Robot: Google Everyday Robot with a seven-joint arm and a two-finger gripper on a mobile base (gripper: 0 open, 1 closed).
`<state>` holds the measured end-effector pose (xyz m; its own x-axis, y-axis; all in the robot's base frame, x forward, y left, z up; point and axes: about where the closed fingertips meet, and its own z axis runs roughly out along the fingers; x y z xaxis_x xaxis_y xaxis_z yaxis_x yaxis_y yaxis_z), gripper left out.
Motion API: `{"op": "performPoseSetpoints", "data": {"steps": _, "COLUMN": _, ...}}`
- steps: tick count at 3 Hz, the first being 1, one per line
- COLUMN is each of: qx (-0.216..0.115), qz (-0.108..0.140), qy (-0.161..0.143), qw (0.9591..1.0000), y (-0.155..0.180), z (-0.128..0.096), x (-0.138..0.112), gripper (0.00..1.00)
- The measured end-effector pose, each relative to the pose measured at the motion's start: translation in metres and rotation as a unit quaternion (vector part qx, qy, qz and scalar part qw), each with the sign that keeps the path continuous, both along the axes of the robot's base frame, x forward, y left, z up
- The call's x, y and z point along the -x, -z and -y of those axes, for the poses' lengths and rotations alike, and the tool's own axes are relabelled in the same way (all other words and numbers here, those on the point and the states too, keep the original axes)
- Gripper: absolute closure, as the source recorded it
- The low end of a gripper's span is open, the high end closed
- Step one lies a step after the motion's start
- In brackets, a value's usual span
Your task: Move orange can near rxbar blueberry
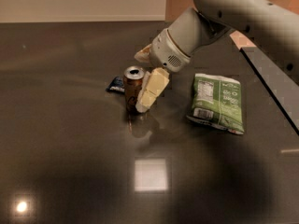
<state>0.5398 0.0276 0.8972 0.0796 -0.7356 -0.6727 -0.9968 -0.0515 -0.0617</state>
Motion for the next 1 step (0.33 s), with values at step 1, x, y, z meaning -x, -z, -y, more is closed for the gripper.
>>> {"op": "performPoseSetpoints", "data": {"steps": 1, "qx": 0.0, "qz": 0.0, "qy": 0.0, "qw": 1.0, "y": 0.0, "z": -0.0001, "x": 0.0, "gripper": 0.0}}
